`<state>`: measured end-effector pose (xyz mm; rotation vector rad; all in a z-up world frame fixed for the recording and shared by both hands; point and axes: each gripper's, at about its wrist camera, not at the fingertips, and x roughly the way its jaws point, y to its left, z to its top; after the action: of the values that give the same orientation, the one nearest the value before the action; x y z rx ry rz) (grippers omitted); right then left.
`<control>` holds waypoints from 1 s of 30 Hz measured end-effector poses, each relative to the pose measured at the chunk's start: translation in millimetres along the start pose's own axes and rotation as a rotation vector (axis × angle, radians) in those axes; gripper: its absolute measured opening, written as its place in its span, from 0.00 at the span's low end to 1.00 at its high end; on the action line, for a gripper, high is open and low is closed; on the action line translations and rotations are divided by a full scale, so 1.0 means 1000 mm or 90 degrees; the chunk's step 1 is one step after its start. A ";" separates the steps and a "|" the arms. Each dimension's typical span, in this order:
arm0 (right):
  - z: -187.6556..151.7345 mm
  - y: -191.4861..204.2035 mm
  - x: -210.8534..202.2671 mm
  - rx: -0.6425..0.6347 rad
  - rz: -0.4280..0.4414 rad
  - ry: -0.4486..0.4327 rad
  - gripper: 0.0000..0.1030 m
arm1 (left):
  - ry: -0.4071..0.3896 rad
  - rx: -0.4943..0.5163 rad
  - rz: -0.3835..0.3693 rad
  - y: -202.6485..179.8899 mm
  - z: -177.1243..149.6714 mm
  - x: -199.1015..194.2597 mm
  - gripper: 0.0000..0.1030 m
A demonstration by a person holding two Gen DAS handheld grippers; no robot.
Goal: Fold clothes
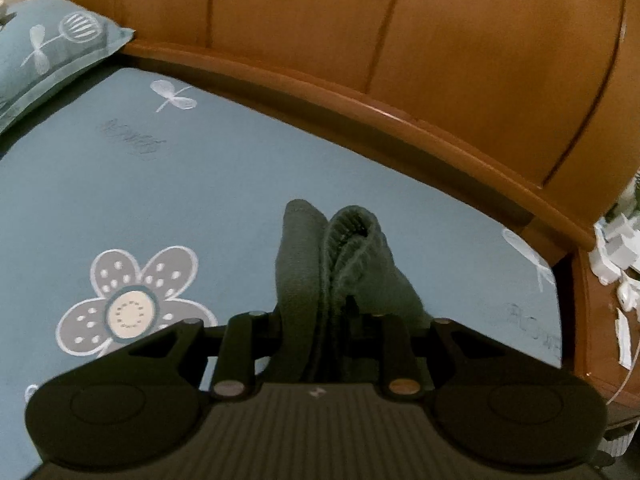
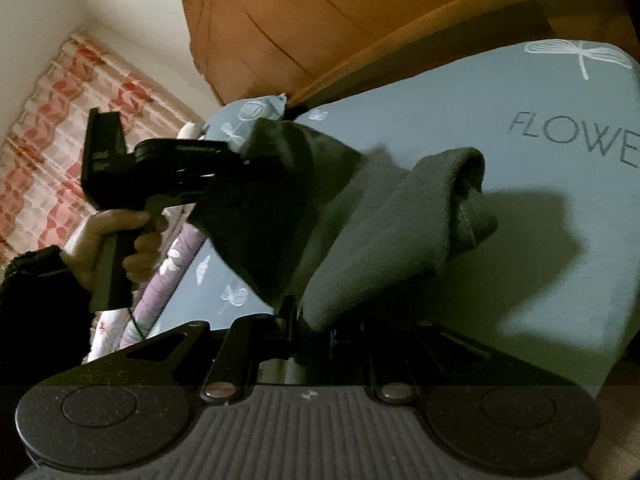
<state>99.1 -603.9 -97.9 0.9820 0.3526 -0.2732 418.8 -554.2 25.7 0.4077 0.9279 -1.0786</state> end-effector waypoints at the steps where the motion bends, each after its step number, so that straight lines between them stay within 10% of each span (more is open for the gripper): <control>1: 0.000 -0.003 -0.003 0.002 -0.003 0.002 0.29 | 0.001 -0.001 0.008 0.004 0.000 -0.001 0.30; 6: 0.004 -0.017 -0.009 0.015 -0.026 0.006 0.53 | 0.004 0.003 0.041 0.022 0.000 -0.005 0.38; 12: 0.001 -0.033 -0.018 0.034 -0.021 0.001 0.54 | -0.059 0.005 0.101 0.028 0.014 -0.020 0.43; 23: 0.019 -0.059 -0.013 0.137 -0.033 -0.058 0.54 | 0.019 0.022 -0.031 -0.001 -0.042 -0.010 0.53; 26: 0.031 -0.050 -0.007 0.050 -0.102 -0.062 0.30 | 0.065 0.060 -0.020 -0.013 -0.073 0.010 0.54; 30: 0.034 -0.016 -0.005 -0.124 -0.227 -0.052 0.35 | 0.050 0.071 -0.018 -0.015 -0.087 0.011 0.55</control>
<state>94.1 -641.2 -91.0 0.7107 0.4705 -0.5908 368.9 -506.6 -31.0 0.5339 0.9482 -1.1498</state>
